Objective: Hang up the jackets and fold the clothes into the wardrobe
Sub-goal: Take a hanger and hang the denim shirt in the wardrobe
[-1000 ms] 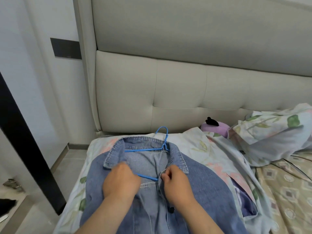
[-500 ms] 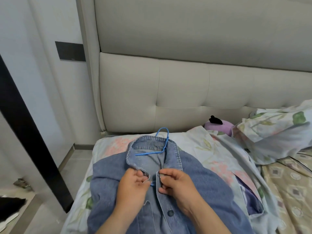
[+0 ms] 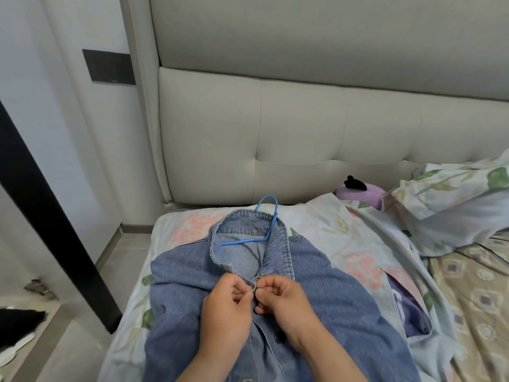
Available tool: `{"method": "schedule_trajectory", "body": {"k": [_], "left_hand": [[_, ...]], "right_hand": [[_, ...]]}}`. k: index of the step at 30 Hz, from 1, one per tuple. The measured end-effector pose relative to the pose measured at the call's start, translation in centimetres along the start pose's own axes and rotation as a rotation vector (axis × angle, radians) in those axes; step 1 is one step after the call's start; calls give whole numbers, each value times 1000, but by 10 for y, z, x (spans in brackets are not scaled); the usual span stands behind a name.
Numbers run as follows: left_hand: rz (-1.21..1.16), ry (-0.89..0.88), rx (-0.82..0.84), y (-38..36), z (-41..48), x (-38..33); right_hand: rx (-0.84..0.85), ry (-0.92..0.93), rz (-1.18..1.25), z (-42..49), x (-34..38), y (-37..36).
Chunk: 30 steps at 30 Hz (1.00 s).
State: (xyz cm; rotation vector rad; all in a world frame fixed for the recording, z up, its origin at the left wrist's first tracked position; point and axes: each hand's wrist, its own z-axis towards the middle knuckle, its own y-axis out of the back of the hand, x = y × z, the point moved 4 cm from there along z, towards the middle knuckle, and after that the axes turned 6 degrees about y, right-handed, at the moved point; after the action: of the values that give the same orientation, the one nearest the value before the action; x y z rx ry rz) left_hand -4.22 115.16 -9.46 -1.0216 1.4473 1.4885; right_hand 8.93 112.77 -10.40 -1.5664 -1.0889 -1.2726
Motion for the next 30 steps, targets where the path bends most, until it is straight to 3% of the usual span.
{"method": "schedule_trajectory", "body": {"k": [9,21,30], "left_hand": [[-106,78,-31,-6,4,6],[-364,373,92,-14,12,20],[-352,396,138,-16,12,16]], "right_hand": [[20,-22,8,1,-6,1],[-52,13,21,3,-16,-1],[-112,14,16,4,-23,-2]]}}
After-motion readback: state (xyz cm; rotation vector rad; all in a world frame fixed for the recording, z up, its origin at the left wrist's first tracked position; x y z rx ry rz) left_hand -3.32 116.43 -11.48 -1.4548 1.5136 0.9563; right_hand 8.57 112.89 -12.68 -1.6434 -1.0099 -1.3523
